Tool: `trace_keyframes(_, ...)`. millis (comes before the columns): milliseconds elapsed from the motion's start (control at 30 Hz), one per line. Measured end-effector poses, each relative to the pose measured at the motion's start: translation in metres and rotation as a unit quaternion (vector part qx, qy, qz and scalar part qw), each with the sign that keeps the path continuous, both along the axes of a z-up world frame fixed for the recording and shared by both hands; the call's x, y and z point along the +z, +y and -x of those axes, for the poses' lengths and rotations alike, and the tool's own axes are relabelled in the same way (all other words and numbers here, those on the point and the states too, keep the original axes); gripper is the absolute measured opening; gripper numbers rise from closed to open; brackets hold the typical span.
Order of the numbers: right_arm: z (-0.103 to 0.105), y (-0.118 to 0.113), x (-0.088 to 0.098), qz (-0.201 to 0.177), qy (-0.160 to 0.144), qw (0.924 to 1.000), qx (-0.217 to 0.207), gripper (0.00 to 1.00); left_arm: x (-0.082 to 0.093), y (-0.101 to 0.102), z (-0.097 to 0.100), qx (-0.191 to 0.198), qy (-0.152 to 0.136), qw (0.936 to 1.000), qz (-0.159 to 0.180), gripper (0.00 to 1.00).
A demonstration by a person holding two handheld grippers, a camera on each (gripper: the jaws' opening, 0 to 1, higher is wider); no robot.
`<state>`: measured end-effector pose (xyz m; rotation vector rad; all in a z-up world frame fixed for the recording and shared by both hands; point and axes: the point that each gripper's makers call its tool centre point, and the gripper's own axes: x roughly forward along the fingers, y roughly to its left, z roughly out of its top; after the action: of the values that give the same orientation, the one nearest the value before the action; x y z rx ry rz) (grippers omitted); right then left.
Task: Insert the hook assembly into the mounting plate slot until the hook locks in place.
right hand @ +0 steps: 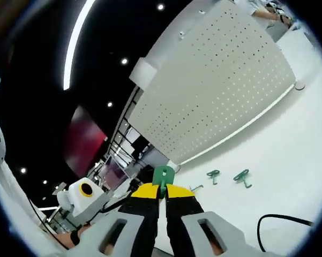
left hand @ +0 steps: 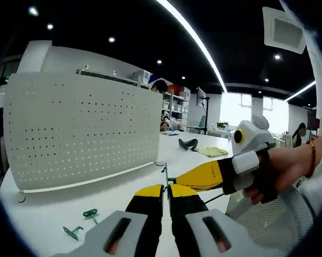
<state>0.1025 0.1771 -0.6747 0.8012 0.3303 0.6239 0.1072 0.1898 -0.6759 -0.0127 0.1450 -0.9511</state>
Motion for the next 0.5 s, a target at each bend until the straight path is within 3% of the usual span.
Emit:
trace_keyframes(133, -0.0013, -0.0018, 0.0, -0.019, 0.016, 0.9997, -0.001, 0.01, -0.0001, -0.0026, 0.0034, -0.005, -0.004, 1.0, -0.003, 0.04)
trace_keyframes(233, -0.0005, -0.0009, 0.0002, 0.019, 0.006, 0.9998, 0.002, 0.01, -0.0012, -0.003, 0.0028, -0.004, 0.0, 1.0, -0.005, 0.05)
trace_keyframes(400, -0.0022, 0.0009, 0.0027, 0.03, 0.001, 0.9996, 0.004, 0.01, 0.0, -0.0019, 0.0009, -0.001, -0.004, 0.9999, -0.015, 0.05)
trace_keyframes(500, -0.0056, -0.0001, 0.0058, 0.041, -0.003, 0.9991, 0.001, 0.01, 0.0019, 0.001, -0.0019, 0.003, 0.013, 0.9999, -0.001, 0.05)
